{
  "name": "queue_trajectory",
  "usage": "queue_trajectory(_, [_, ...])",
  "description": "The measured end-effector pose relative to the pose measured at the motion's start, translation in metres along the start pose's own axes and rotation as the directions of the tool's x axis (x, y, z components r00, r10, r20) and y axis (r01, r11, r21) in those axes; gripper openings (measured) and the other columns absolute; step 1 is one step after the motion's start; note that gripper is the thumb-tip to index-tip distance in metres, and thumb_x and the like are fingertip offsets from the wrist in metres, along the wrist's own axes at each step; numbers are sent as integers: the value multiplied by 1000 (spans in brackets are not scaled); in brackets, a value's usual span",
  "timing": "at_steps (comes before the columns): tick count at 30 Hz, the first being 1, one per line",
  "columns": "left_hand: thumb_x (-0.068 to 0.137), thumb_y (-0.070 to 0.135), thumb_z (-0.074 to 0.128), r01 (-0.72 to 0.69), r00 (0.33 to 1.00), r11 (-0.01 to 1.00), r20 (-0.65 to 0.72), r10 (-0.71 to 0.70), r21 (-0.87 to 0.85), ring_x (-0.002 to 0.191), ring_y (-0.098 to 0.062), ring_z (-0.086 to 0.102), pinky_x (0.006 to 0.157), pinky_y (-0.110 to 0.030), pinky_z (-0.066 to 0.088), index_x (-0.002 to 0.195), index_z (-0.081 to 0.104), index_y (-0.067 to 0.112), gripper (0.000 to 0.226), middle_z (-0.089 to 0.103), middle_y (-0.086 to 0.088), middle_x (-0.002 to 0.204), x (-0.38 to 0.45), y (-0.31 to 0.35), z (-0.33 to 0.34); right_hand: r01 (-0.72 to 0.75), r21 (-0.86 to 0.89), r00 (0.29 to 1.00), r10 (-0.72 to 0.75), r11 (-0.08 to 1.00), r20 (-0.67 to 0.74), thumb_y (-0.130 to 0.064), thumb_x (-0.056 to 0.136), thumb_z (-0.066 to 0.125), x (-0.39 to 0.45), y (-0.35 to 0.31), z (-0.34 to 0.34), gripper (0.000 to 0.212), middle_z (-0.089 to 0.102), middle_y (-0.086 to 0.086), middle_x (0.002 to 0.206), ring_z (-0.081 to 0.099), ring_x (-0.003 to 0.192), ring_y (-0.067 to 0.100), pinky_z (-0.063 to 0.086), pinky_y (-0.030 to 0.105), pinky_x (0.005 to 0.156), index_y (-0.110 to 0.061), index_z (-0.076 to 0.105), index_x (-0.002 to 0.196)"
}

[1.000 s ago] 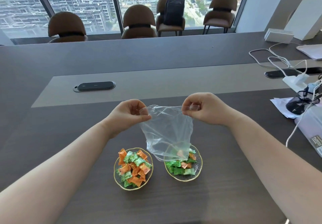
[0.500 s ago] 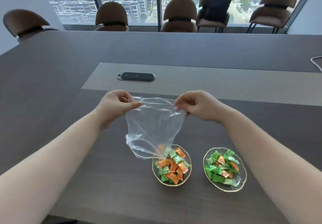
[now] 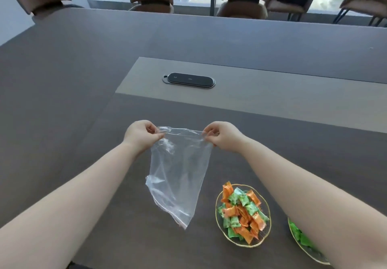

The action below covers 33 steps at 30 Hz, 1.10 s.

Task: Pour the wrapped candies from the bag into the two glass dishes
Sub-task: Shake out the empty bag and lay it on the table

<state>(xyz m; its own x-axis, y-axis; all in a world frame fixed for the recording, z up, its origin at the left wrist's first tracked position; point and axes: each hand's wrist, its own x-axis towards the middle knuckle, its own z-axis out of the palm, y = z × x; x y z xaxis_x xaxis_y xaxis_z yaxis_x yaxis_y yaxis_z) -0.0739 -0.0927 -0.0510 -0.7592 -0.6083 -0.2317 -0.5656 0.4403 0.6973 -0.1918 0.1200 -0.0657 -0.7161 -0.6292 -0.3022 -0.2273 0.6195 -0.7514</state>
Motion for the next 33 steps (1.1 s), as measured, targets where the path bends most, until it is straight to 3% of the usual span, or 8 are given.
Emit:
queue_trajectory(4, [74, 25, 73, 44, 998, 993, -41, -40, 105, 78, -20, 57, 73, -28, 43, 81, 65, 14, 15, 63, 1, 79, 30, -16, 20, -63, 30, 997, 64, 998, -39, -14, 85, 62, 38, 20, 22, 19, 65, 9, 98, 54, 60, 17, 46, 18, 51, -12, 66, 103])
queue_trajectory(7, [76, 24, 70, 72, 995, 992, -77, -64, 107, 82, -21, 60, 74, -26, 41, 87, 67, 12, 17, 65, 0, 84, 51, -26, 34, -114, 102, 989, 123, 988, -80, -10, 87, 61, 61, 31, 35, 16, 61, 9, 97, 53, 50, 15, 43, 12, 39, -9, 65, 103])
queue_trajectory(11, [78, 25, 70, 98, 995, 987, -48, -93, 131, 96, -26, 63, 81, -29, 44, 97, 67, 11, 25, 70, -6, 98, 73, -40, 53, -162, 133, 983, 172, 978, -69, -14, 88, 62, 83, 43, 48, 24, 51, 6, 100, 59, 68, 24, 61, 35, 62, -12, 62, 112])
queue_trajectory(14, [79, 29, 68, 116, 993, 977, -7, -117, 179, 108, -26, 59, 90, -31, 43, 118, 59, 14, 42, 64, -5, 115, 76, -47, 59, -161, 28, 986, 162, 987, -49, -20, 90, 59, 88, 49, 52, 34, 52, 7, 108, 60, 91, 27, 60, 43, 70, -15, 55, 123])
queue_trajectory(16, [80, 28, 67, 106, 994, 974, 19, -112, 200, 111, -25, 59, 93, -32, 43, 121, 57, 16, 44, 64, -4, 120, 78, -48, 61, -152, -35, 987, 149, 988, -67, -22, 90, 56, 89, 53, 51, 37, 56, 9, 118, 60, 98, 29, 56, 48, 82, -15, 53, 126])
queue_trajectory(20, [80, 23, 66, 50, 993, 980, 92, -69, 193, 96, -23, 61, 90, -30, 45, 112, 63, 15, 33, 68, -5, 112, 71, -43, 62, -162, -50, 984, 157, 986, -89, -22, 91, 53, 78, 58, 41, 28, 60, 5, 112, 55, 80, 25, 54, 42, 85, -15, 59, 118])
queue_trajectory(23, [82, 22, 64, 14, 991, 982, 127, -39, 186, 85, -18, 57, 83, -26, 42, 107, 65, 14, 26, 69, -2, 99, 58, -34, 63, -169, -75, 982, 162, 983, -96, -22, 91, 53, 61, 61, 30, 23, 59, 0, 100, 51, 84, 19, 48, 31, 78, -15, 62, 112])
queue_trajectory(33, [85, 22, 61, -82, 959, 989, 279, 45, 120, 85, -15, 59, 76, -26, 44, 105, 65, 16, 22, 66, 1, 95, -25, 10, 85, -247, -51, 957, 235, 968, -171, -25, 90, 55, -38, 110, -18, 17, 60, -3, 93, 56, 86, 17, 42, 25, 73, -17, 66, 100])
